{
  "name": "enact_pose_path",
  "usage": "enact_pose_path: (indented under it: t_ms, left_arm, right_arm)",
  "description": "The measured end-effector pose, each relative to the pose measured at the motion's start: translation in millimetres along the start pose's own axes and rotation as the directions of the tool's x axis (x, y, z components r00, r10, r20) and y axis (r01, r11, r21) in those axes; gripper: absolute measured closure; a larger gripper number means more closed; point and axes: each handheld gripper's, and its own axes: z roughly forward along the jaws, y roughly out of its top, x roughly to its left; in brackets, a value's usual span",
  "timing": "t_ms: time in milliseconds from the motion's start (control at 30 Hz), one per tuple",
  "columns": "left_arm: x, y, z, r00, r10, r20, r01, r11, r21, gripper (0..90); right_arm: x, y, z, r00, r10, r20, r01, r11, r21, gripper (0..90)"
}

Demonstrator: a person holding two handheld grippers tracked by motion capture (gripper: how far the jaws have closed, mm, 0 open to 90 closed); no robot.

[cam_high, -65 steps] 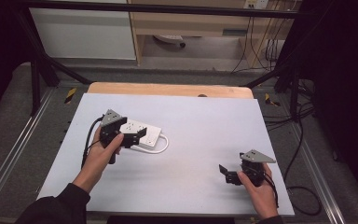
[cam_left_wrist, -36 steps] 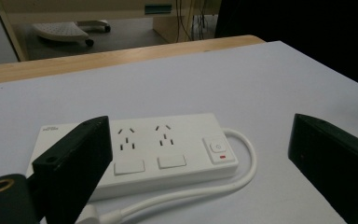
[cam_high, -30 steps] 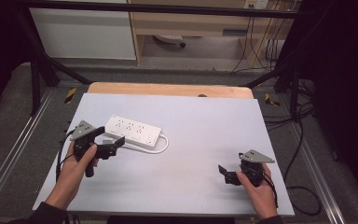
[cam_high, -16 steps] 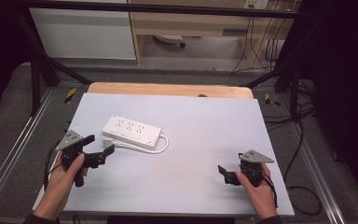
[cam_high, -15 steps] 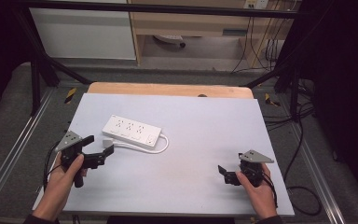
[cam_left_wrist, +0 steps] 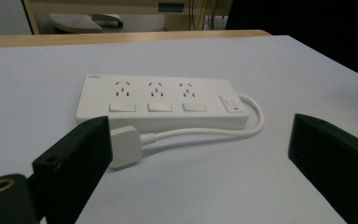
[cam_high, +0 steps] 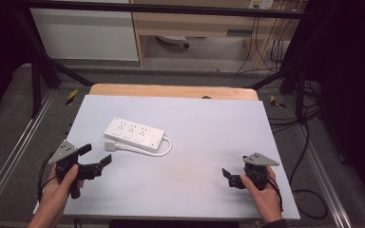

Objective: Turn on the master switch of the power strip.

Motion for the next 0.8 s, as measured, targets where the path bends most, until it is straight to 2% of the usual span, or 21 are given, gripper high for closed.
enact_pose_path:
  t_ms: [367,533,667,733,800]
  left_arm:
    - [3.5,-16.5,-6.2,0.9999,-0.002,-0.015,0.002,1.0000,0.009,6.9]
    - [3.4,-27.9,-6.7,1.0000,-0.003,-0.007,0.003,0.9997,0.023,7.0]
    - [-3.0,-37.3,-5.7,0.9995,0.033,0.003,-0.033,0.9980,0.055,7.0]
    - [-10.5,-43.2,-3.6,0.9979,0.062,0.020,-0.063,0.9943,0.086,7.0]
    - [-17.4,-46.3,-1.6,0.9957,0.088,0.028,-0.090,0.9916,0.092,6.9]
  right_arm:
    - [-0.4,-0.5,0.8,1.0000,-0.001,0.001,0.001,1.000,0.002,3.1]
    - [-0.9,-0.8,1.8,1.0000,-0.001,0.002,0.001,1.000,0.006,3.1]
    - [-1.1,-0.9,2.2,1.0000,0.002,0.006,-0.002,1.000,0.011,3.1]
    - [-1.4,-0.9,2.1,0.9999,-0.002,0.010,0.002,1.000,0.011,3.1]
    - [-1.7,-1.5,3.4,0.9997,0.000,0.022,0.000,1.000,0.023,3.0]
